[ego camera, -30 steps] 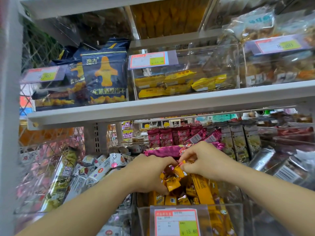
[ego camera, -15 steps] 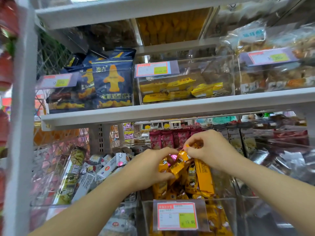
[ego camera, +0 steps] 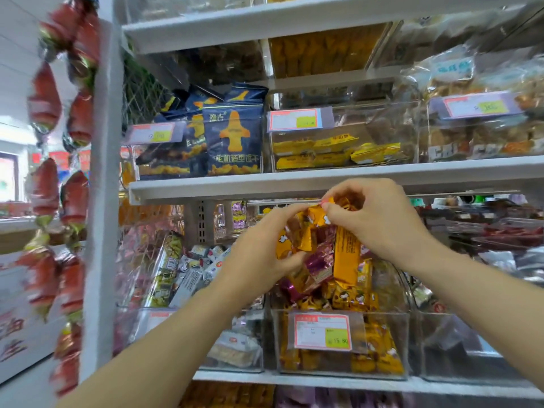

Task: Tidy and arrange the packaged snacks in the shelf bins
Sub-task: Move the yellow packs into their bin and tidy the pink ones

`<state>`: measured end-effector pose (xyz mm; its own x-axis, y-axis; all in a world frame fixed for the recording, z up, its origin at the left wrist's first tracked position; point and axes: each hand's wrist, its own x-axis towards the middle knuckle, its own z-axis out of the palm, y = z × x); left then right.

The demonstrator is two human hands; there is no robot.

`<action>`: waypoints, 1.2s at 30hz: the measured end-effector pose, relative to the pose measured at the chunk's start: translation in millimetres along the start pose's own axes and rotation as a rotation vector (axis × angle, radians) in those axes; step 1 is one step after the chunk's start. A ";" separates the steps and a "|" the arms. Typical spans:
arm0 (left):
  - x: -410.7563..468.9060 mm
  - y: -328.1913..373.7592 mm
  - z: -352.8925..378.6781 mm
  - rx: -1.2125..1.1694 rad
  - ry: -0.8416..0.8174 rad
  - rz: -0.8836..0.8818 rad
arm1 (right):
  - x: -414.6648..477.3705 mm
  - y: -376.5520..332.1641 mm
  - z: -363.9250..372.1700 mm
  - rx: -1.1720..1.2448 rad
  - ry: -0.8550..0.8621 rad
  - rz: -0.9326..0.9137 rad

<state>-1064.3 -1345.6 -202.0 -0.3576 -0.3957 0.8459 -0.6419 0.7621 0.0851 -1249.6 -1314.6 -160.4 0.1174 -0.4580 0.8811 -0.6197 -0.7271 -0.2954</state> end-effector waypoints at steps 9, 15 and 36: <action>-62.3 -1.3 -70.8 0.105 0.018 -0.027 | -25.4 -58.1 42.0 0.213 -0.021 -0.025; -132.0 -4.3 -107.0 0.208 -0.087 -0.079 | -71.2 -87.4 85.3 0.368 -0.120 0.023; -298.7 -126.7 7.0 0.215 0.073 -0.696 | -209.1 14.7 296.1 0.478 0.079 1.167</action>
<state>-880.9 -1327.6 -469.2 0.2228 -0.7108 0.6672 -0.8258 0.2261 0.5166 -1053.5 -1381.0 -458.4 -0.3654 -0.9306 0.0217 0.0204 -0.0313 -0.9993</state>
